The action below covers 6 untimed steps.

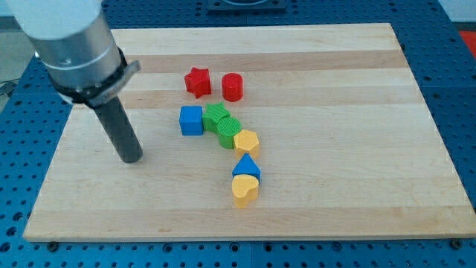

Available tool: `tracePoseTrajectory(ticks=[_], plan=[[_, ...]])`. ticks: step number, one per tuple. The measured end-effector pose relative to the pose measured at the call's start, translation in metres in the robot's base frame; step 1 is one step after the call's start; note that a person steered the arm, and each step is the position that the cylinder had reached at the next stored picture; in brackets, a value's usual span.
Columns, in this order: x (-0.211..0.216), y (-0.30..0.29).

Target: Push the green circle slightly to right

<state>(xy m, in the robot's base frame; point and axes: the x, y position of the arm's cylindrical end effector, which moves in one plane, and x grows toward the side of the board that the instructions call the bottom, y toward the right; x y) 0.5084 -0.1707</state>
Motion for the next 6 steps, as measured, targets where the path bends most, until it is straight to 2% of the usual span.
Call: tracePoseTrajectory(ticks=[1,2,3,5,6], plan=[[-0.006,0.053],[-0.007,0.063],[-0.013,0.096],[-0.018,0.101],[-0.035,0.112]])
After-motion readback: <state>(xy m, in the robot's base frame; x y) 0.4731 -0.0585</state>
